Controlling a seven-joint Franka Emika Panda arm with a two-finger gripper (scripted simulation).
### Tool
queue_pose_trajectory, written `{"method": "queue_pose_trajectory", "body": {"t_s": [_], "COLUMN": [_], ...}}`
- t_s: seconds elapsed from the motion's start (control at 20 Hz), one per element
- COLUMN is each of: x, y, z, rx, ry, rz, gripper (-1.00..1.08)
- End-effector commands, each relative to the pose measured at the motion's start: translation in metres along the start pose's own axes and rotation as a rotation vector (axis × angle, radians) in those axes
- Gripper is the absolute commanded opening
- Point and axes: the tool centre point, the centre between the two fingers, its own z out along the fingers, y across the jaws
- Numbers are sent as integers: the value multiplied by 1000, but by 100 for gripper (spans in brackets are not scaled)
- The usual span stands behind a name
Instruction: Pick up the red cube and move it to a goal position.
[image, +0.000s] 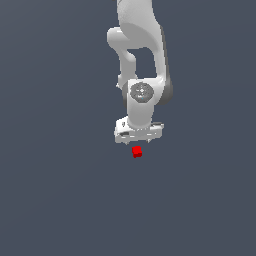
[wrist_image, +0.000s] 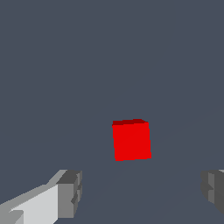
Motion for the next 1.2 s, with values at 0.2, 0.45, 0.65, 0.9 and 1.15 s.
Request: {"method": "queue_pose_trajectory", "body": {"t_s": [0.2, 0.45, 0.65, 0.9, 1.15], "x": [6, 11, 13, 14, 14], "y": [1, 2, 2, 2, 2], "z": [46, 68, 76, 76, 76], "rx": [-14, -22, -25, -25, -25], "ry": [24, 36, 41, 41, 41], "rz": [-52, -77, -85, -86, -86], "gripper": [100, 100, 100, -100, -100]}}
